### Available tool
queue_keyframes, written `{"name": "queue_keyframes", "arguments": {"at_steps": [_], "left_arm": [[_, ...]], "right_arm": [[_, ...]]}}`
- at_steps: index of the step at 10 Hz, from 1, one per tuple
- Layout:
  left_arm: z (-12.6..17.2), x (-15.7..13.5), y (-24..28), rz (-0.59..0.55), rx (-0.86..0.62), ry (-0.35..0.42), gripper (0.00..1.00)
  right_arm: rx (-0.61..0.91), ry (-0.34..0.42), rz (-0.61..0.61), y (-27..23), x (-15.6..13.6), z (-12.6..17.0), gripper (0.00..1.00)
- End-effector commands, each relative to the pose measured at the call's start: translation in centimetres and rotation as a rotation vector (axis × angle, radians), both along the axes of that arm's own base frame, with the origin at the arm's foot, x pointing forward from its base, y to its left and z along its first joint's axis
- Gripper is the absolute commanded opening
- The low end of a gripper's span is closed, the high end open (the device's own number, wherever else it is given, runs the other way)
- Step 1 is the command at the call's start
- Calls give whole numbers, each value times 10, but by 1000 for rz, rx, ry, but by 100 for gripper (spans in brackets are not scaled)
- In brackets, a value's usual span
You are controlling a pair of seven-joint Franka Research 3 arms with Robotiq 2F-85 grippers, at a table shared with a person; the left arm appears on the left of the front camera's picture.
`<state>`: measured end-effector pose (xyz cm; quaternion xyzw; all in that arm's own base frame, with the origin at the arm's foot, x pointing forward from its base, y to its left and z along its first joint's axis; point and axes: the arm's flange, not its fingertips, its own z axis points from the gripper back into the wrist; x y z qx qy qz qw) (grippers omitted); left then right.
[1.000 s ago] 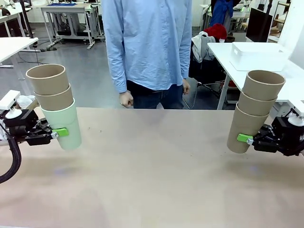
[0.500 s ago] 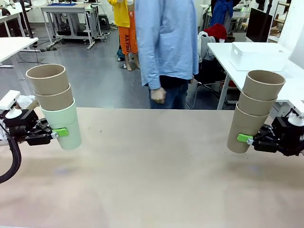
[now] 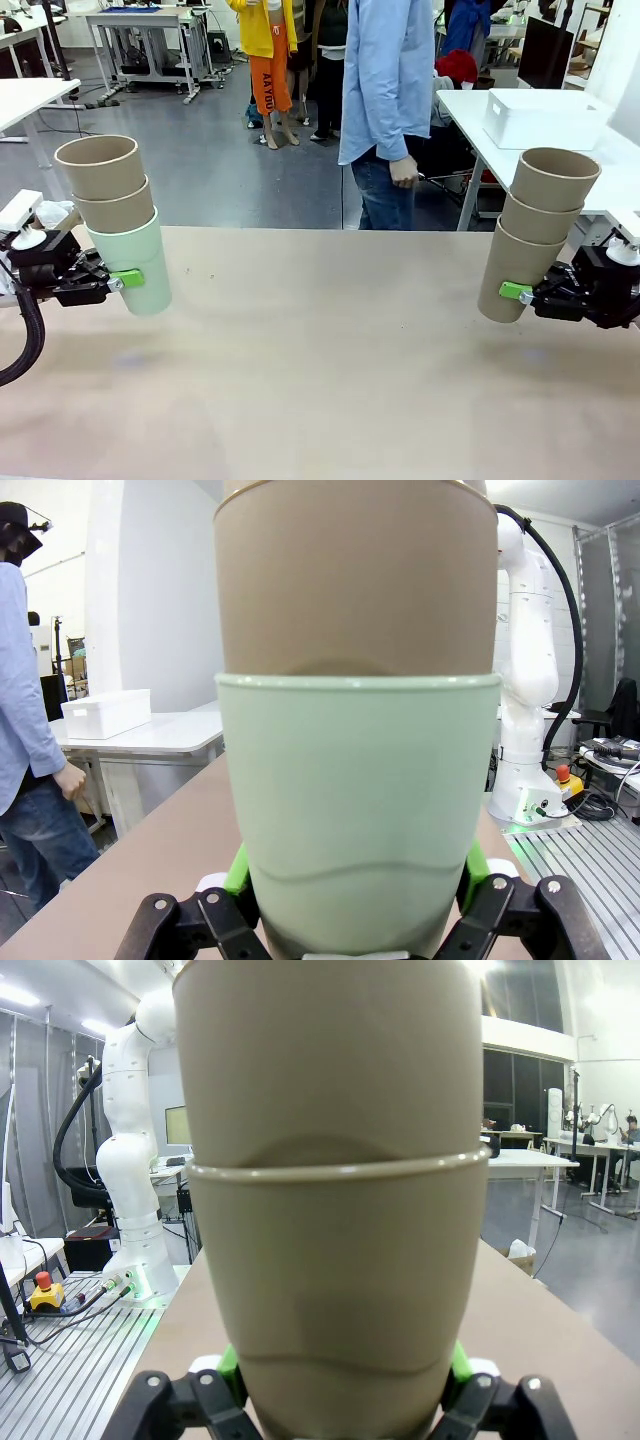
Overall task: Stack the cups and store them in the basket.
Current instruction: Place the stack of Reusable plastic cups into the Pantry Basket.
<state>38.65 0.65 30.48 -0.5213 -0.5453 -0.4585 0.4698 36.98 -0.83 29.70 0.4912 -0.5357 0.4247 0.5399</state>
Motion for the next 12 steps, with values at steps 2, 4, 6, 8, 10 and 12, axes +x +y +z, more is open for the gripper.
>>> {"name": "queue_keyframes", "arguments": {"at_steps": [2, 4, 6, 8, 10, 12], "left_arm": [[3, 0, -1, 6, -15, -8, 87], [3, 0, -1, 6, -15, -8, 87], [3, 0, -1, 6, -15, -8, 87], [3, 0, -1, 6, -15, -8, 87], [3, 0, -1, 6, -15, -8, 87], [3, 0, -1, 6, -15, -8, 87]], "right_arm": [[-2, -13, -1, 0, 1, 4, 84], [-2, -13, -1, 0, 1, 4, 84], [-2, -13, -1, 0, 1, 4, 84], [-2, -13, -1, 0, 1, 4, 84], [-2, -13, -1, 0, 1, 4, 84], [-2, -13, -1, 0, 1, 4, 84]]}}
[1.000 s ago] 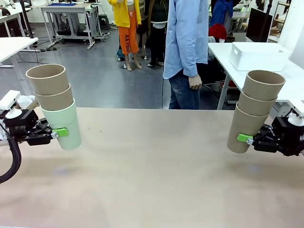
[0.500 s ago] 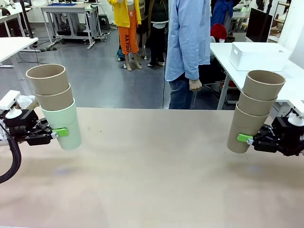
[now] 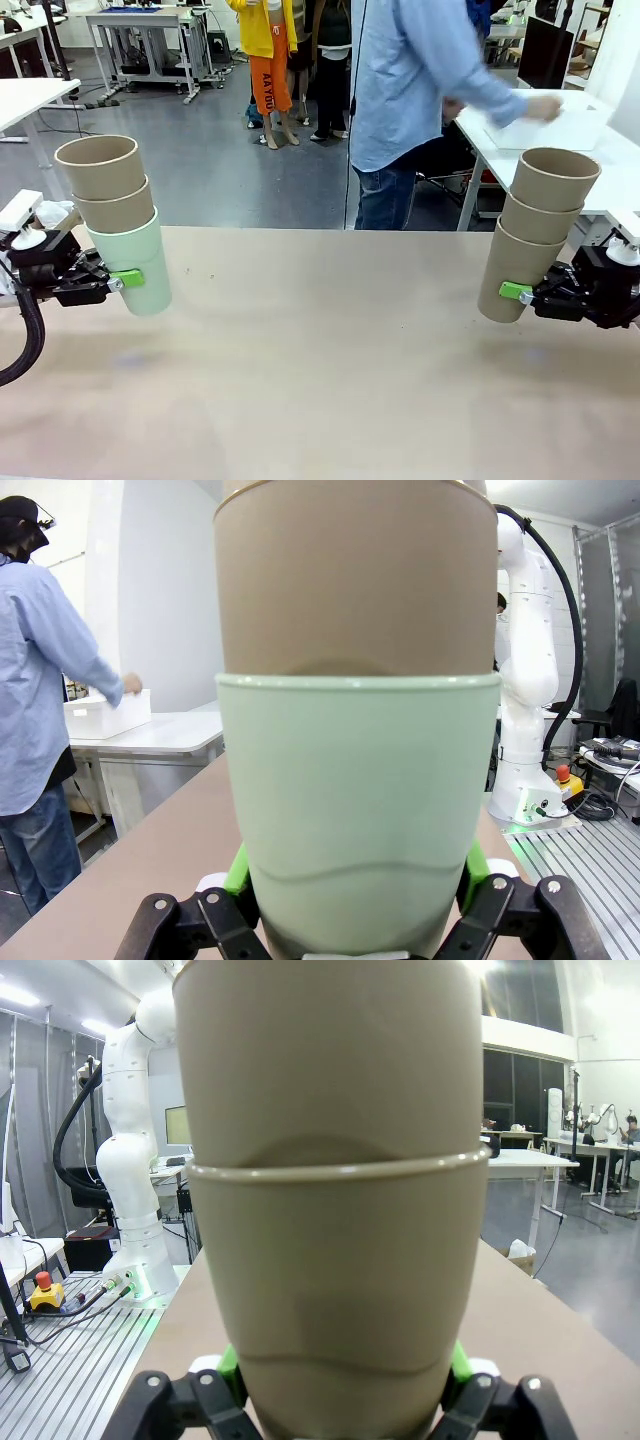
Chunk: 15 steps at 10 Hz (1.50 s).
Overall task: Stack the cups and store them in the basket.
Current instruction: Place the stack of Reusable plastic cups into the Pantry Basket.
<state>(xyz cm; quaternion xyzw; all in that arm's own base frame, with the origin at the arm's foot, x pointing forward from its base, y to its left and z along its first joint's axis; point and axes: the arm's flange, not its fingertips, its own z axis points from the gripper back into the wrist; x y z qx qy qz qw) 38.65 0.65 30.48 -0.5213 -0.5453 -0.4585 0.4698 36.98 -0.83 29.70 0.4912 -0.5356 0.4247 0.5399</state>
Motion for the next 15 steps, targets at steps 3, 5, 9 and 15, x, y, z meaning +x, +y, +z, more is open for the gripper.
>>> {"name": "queue_keyframes", "arguments": {"at_steps": [3, 5, 9, 15], "left_arm": [[3, 0, -1, 6, -15, -8, 87], [3, 0, -1, 6, -15, -8, 87], [3, 0, -1, 6, -15, -8, 87], [3, 0, -1, 6, -15, -8, 87]], "right_arm": [[-2, -13, -1, 0, 1, 4, 84], [-2, -13, -1, 0, 1, 4, 84], [-2, -13, -1, 0, 1, 4, 84], [-2, -13, -1, 0, 1, 4, 84]]}}
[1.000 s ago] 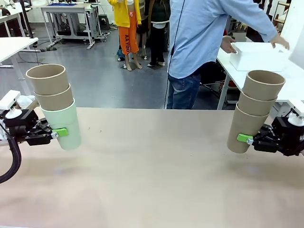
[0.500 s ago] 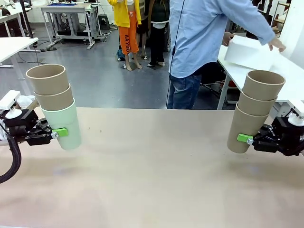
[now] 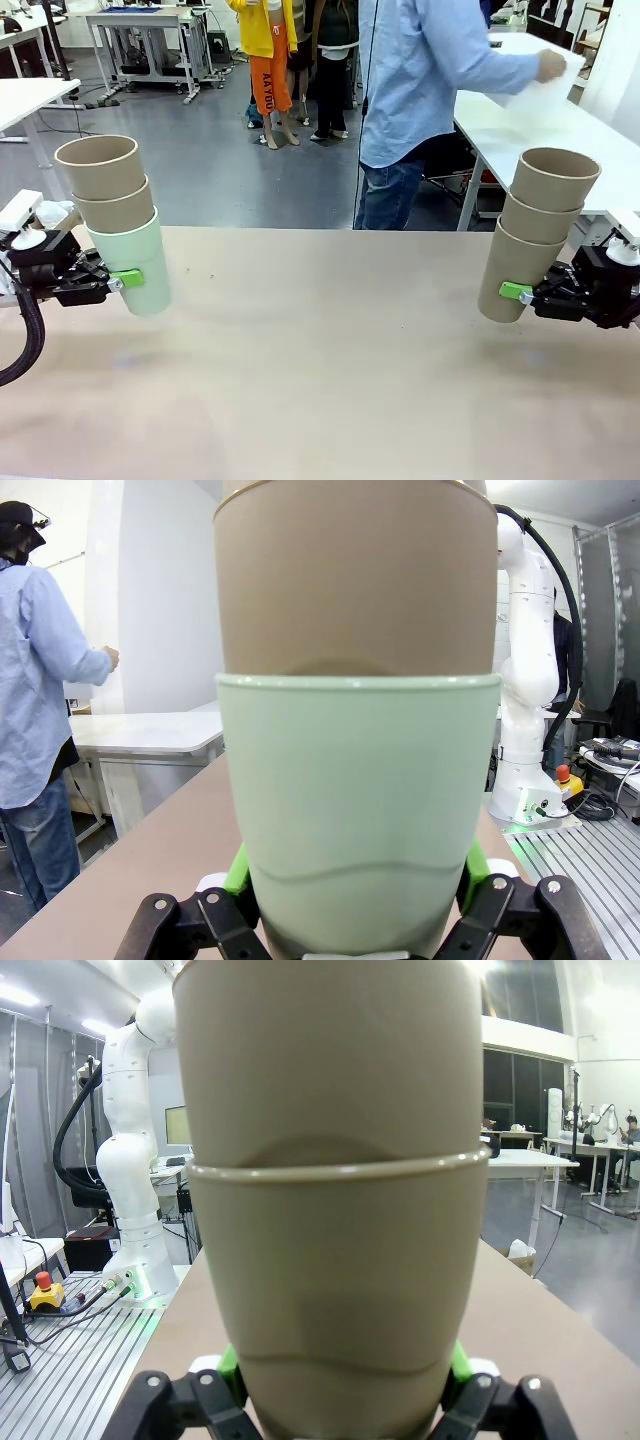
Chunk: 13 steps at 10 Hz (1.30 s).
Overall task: Stack the cups and store them in the basket.
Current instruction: Place the stack of Reusable plastic cups into the Pantry Basket.
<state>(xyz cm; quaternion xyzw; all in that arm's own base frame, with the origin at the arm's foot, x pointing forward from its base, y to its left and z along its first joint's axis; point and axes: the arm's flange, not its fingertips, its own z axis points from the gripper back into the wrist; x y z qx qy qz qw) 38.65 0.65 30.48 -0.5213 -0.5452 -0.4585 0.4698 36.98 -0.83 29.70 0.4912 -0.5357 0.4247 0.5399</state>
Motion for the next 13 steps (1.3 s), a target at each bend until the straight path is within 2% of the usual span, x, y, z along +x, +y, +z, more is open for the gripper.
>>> {"name": "queue_keyframes", "arguments": {"at_steps": [1, 13], "left_arm": [[3, 0, -1, 6, -15, -8, 87], [3, 0, -1, 6, -15, -8, 87]], "right_arm": [[-2, -13, -1, 0, 1, 4, 84], [-2, -13, -1, 0, 1, 4, 84]]}}
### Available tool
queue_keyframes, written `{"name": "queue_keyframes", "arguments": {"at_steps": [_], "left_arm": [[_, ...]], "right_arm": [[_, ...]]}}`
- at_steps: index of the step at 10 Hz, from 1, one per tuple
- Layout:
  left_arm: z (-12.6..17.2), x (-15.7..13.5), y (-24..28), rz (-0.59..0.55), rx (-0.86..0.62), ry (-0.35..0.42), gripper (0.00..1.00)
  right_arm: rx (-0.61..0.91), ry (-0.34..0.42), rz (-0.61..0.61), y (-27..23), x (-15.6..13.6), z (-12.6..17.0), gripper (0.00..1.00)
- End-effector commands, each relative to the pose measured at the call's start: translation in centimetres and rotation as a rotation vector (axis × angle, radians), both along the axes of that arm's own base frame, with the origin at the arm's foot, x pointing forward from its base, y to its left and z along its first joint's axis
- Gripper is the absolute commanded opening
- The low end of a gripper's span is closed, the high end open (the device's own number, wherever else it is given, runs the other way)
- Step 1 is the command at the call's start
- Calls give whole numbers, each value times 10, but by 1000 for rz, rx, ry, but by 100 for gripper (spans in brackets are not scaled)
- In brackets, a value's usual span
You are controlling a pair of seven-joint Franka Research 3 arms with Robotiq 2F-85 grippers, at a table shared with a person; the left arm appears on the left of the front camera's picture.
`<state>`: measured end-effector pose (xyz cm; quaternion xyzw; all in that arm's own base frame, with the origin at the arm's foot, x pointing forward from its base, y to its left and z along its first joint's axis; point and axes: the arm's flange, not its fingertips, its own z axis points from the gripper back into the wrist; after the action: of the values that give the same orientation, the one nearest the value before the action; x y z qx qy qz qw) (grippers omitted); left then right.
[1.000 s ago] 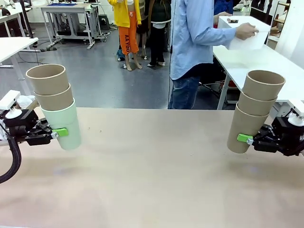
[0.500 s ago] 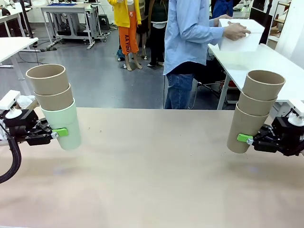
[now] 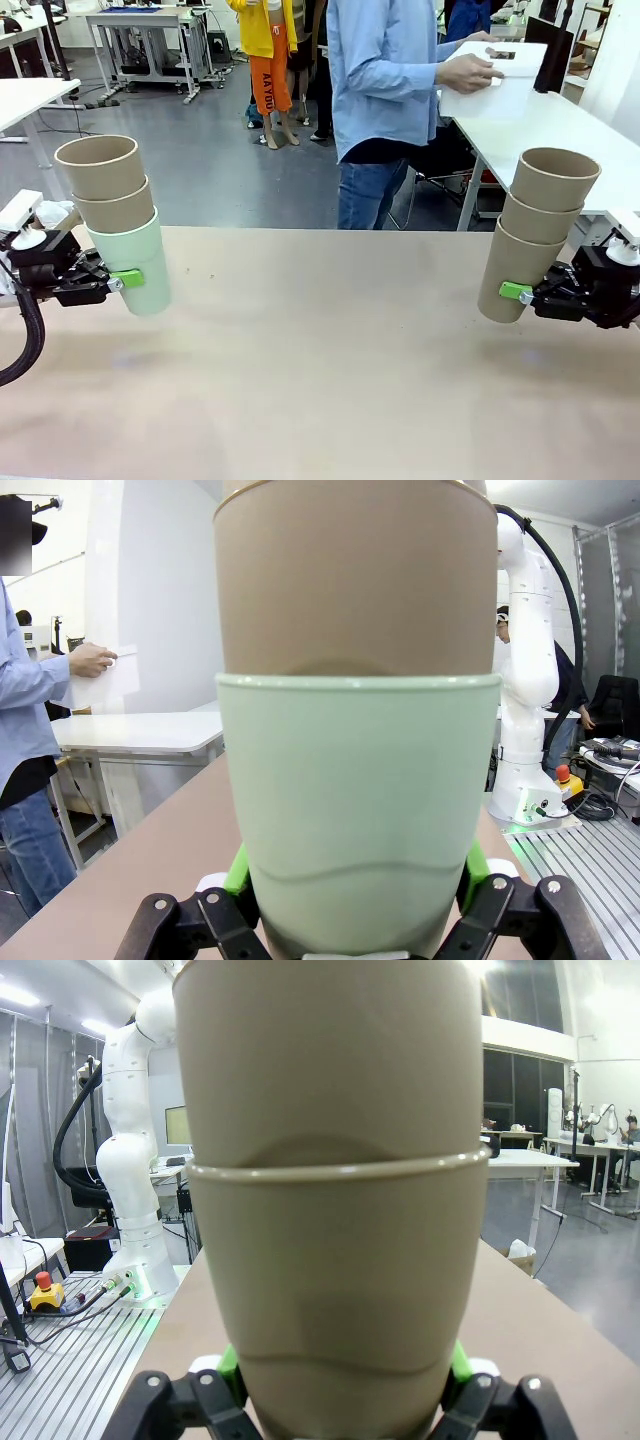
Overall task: Stack the cups and store them in the basket.
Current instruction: Place the stack of Reusable plastic cups into the Pantry Basket.
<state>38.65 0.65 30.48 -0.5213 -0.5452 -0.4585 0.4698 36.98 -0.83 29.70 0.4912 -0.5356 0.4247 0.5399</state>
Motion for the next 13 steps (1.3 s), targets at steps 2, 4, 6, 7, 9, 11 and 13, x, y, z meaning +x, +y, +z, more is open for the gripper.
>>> {"name": "queue_keyframes", "arguments": {"at_steps": [2, 4, 6, 7, 9, 11, 13], "left_arm": [[3, 0, -1, 6, -15, -8, 87], [3, 0, -1, 6, -15, -8, 87], [3, 0, -1, 6, -15, -8, 87], [3, 0, -1, 6, -15, -8, 87], [3, 0, -1, 6, -15, -8, 87], [3, 0, -1, 6, -15, -8, 87], [3, 0, -1, 6, -15, -8, 87]], "right_arm": [[-2, -13, -1, 0, 1, 4, 84], [-2, -13, -1, 0, 1, 4, 84], [-2, -13, -1, 0, 1, 4, 84], [-2, -13, -1, 0, 1, 4, 84], [-2, -13, -1, 0, 1, 4, 84], [-2, -13, -1, 0, 1, 4, 84], [-2, -13, -1, 0, 1, 4, 84]]}}
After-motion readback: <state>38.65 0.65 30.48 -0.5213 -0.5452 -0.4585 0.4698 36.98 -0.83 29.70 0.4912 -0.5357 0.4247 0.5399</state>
